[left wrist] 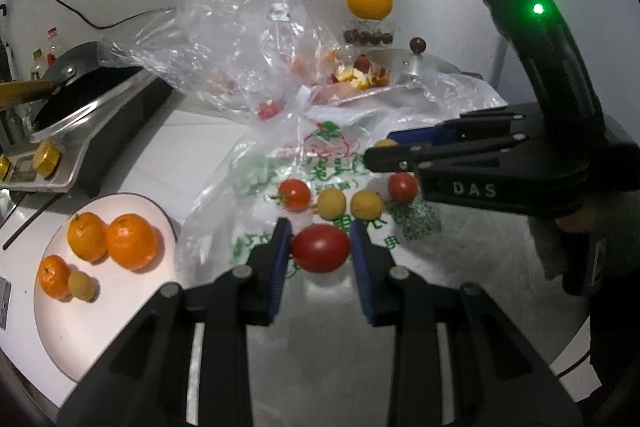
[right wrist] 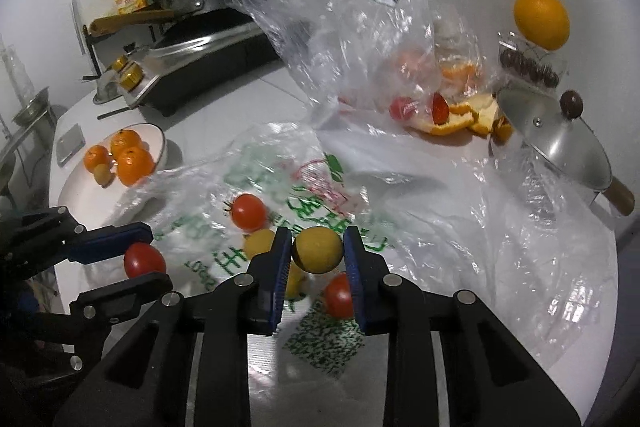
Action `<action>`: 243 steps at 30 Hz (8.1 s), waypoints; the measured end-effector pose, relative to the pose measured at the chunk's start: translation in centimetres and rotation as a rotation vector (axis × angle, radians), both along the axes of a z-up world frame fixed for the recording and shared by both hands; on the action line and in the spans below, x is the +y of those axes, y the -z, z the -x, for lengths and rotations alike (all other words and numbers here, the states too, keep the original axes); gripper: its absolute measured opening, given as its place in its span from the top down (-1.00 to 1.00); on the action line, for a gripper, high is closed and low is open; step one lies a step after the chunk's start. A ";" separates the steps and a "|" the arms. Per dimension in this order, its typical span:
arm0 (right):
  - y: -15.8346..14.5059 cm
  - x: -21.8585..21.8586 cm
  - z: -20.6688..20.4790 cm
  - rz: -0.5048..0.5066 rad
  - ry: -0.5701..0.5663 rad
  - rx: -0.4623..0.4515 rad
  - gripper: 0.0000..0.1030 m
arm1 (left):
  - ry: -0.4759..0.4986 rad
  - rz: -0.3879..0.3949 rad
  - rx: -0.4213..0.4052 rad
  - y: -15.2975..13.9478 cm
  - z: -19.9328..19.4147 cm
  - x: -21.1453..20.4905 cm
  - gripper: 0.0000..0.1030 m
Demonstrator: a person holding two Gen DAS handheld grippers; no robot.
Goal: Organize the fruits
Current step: 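Carry the tomato onto the white plate with the left tool while the right tool carries the yellow fruit, then open the left tool to drop the tomato while the right tool releases the yellow fruit, then move both open tools from the plate back over the fruit on the bag, then grasp a yellow fruit with the left tool while the right tool grasps another yellow fruit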
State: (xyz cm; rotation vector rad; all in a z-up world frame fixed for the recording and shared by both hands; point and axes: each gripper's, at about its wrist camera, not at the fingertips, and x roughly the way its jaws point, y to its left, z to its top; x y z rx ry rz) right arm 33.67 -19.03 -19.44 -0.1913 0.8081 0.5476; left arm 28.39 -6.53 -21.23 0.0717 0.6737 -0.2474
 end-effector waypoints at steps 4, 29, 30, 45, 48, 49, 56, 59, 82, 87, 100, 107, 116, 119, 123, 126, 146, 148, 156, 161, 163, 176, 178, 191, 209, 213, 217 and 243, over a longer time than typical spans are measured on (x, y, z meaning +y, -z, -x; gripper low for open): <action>-0.8 0.8 1.2 -0.002 -0.017 -0.019 0.45 | -0.016 0.008 -0.018 -0.5 1.1 1.0 0.40; -2.8 8.4 6.0 0.012 -0.135 -0.082 0.45 | -0.152 0.042 -0.082 -1.3 6.3 9.0 0.40; -2.8 8.8 6.1 0.010 -0.137 -0.082 0.45 | -0.155 0.040 -0.083 -1.3 6.4 9.2 0.40; -2.0 12.6 7.3 0.019 -0.187 -0.075 0.45 | -0.221 0.045 -0.087 -0.5 7.6 13.3 0.40; -1.7 13.3 7.3 0.022 -0.195 -0.072 0.45 | -0.244 0.046 -0.081 -0.1 7.5 14.5 0.40; -1.6 13.6 7.3 0.023 -0.199 -0.070 0.45 | -0.249 0.046 -0.080 0.0 7.5 14.8 0.40; -0.9 15.7 7.3 0.029 -0.229 -0.058 0.45 | -0.291 0.031 -0.074 0.9 7.0 17.3 0.40; -0.7 16.7 7.4 0.019 -0.261 -0.064 0.45 | -0.309 0.009 -0.070 1.4 6.7 18.1 0.40; 2.4 22.8 6.1 0.041 -0.357 -0.037 0.45 | -0.313 -0.001 -0.058 2.6 4.8 20.3 0.40; 2.8 23.3 5.9 0.066 -0.348 -0.054 0.44 | -0.310 0.009 -0.047 2.9 4.7 20.4 0.40; 2.6 23.3 6.1 0.087 -0.328 -0.081 0.31 | -0.318 0.028 -0.048 2.9 5.1 20.7 0.37; 2.0 22.5 7.0 0.093 -0.336 -0.084 0.31 | -0.315 0.026 -0.057 2.5 5.8 20.3 0.37; 2.6 20.8 7.3 0.091 -0.334 0.009 0.31 | -0.312 0.031 -0.065 2.3 6.2 20.0 0.37; 2.5 20.9 7.4 0.091 -0.332 0.028 0.31 | -0.312 0.034 -0.070 2.2 6.5 20.1 0.37; 3.1 21.1 7.6 0.125 -0.345 0.066 0.31 | -0.317 0.042 -0.073 2.2 6.8 20.4 0.37; 3.1 21.0 7.6 0.122 -0.339 0.070 0.48 | -0.320 0.047 -0.073 2.3 6.9 20.7 0.37; 1.9 23.4 5.9 0.115 -0.258 -0.033 0.46 | -0.326 0.070 -0.085 2.0 7.8 21.5 0.37; 1.8 23.2 6.0 0.113 -0.256 -0.036 0.46 | -0.320 0.067 -0.088 1.8 8.0 21.2 0.37; 1.1 21.9 7.0 0.103 -0.253 -0.047 0.46 | -0.306 0.057 -0.102 1.1 8.4 19.8 0.37; 0.3 20.3 7.6 0.079 -0.242 -0.062 0.46 | -0.291 0.049 -0.103 0.7 8.5 18.3 0.33; 0.0 19.5 7.8 0.072 -0.235 -0.065 0.46 | -0.284 0.045 -0.103 0.5 8.5 17.5 0.31; -1.3 13.6 8.3 0.035 -0.173 -0.087 0.42 | -0.237 0.024 -0.108 -0.3 8.0 12.6 0.11; -1.4 12.6 8.2 0.032 -0.160 -0.089 0.41 | -0.226 0.020 -0.106 -0.4 7.9 11.7 0.11; -0.8 6.2 6.9 0.009 -0.071 -0.074 0.38 | -0.149 -0.014 -0.082 -0.4 5.8 6.6 0.11; 1.0 -0.7 4.0 -0.016 0.024 -0.036 0.38 | -0.071 -0.047 -0.052 0.5 1.8 1.1 0.11; 1.3 -0.9 3.8 -0.027 0.009 -0.025 0.38 | -0.064 -0.045 -0.048 0.8 1.0 0.6 0.11; 1.8 -0.5 3.4 -0.032 -0.027 -0.006 0.38 | -0.045 -0.049 -0.052 0.9 0.2 -0.1 0.11; 2.9 -0.5 1.4 -0.034 -0.069 0.047 0.48 | 0.016 -0.129 -0.046 1.1 -3.0 -2.4 0.13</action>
